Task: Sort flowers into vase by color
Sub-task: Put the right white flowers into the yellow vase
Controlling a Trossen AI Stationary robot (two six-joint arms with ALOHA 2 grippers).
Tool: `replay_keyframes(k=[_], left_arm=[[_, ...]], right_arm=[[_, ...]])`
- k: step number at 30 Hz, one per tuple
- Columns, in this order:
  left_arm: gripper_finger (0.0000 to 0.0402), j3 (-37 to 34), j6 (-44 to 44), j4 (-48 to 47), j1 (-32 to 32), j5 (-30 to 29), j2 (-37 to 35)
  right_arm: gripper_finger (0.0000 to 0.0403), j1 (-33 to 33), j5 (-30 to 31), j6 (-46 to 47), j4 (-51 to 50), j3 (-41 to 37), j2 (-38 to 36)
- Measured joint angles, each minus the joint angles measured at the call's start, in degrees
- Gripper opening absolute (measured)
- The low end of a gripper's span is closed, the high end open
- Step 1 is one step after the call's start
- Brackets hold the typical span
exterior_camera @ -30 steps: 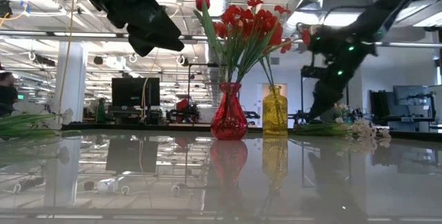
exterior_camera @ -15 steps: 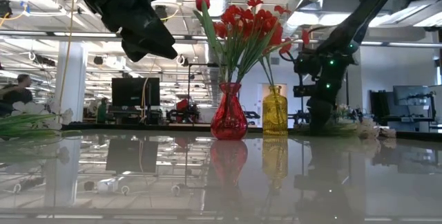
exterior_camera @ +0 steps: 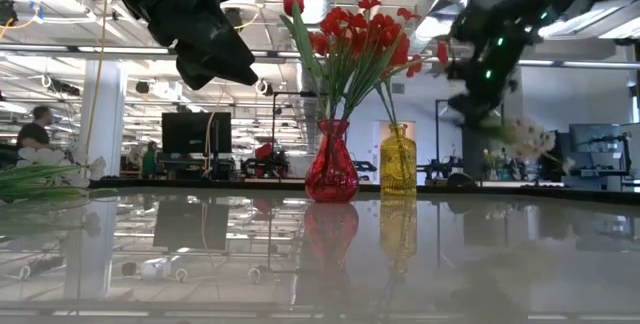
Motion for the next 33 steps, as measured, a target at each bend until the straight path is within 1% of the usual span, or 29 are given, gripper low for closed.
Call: replay_keyframes(k=[2, 5, 6, 9, 13, 16, 19, 22, 25, 27, 30, 32, 33], left_arm=[[0.0125, 0.00, -0.37, 0.01, 0.00, 0.18, 0.00], [0.0125, 0.00, -1.06, 0.02, 0.00, 1.65, -0.02], [0.0125, 0.00, -1.12, 0.02, 0.00, 2.23, -0.02], [0.0125, 0.00, -1.32, 0.03, -0.45, 2.99, -0.02], [0.0125, 0.00, -1.64, 1.00, -1.93, 3.06, -0.02], [0.0125, 0.00, -2.00, 2.36, -3.61, 2.95, -0.02], [0.0125, 0.00, -3.09, 6.09, -5.47, 2.90, 1.05], [0.0125, 0.00, -5.31, 11.19, -7.34, 1.71, 4.06], [0.0125, 0.00, -8.59, 17.83, -8.52, -2.45, 8.96], [0.0125, 0.00, -10.51, 22.23, -8.55, -3.07, 13.10], [0.0125, 0.00, -12.88, 29.45, -8.52, 0.46, 19.00], [0.0125, -0.01, -14.61, 34.30, -8.52, 3.10, 22.91], [0.0125, 0.00, -15.60, 37.28, -8.55, 4.13, 24.96]], right_arm=[[0.0026, 0.30, 1.80, -0.39, 1.59, 0.00, -4.88], [0.0026, 2.19, 2.36, -2.64, 4.25, 0.02, -12.52], [0.0026, 3.14, 1.83, -3.88, 4.88, 0.02, -14.95], [0.0035, 8.21, -2.99, -7.57, 5.85, 0.04, -22.12], [0.0034, 18.57, -11.46, -11.63, 6.29, 0.06, -29.50], [0.0032, 27.73, -16.08, -14.16, 5.47, 0.07, -32.68], [0.0032, 37.97, -17.21, -18.16, 3.55, 0.06, -33.31], [0.0031, 48.06, -17.07, -22.86, 2.93, -0.68, -31.78], [0.0031, 57.69, -14.01, -27.05, 1.36, -1.13, -28.63], [0.0032, 64.34, -8.04, -27.45, -0.53, -1.22, -26.36], [0.0031, 74.61, 3.45, -25.61, -4.64, -1.18, -22.52], [0.0030, 80.69, 8.43, -24.64, -7.63, -1.18, -19.09], [0.0030, 83.70, 9.90, -24.01, -8.96, -1.18, -17.18]])
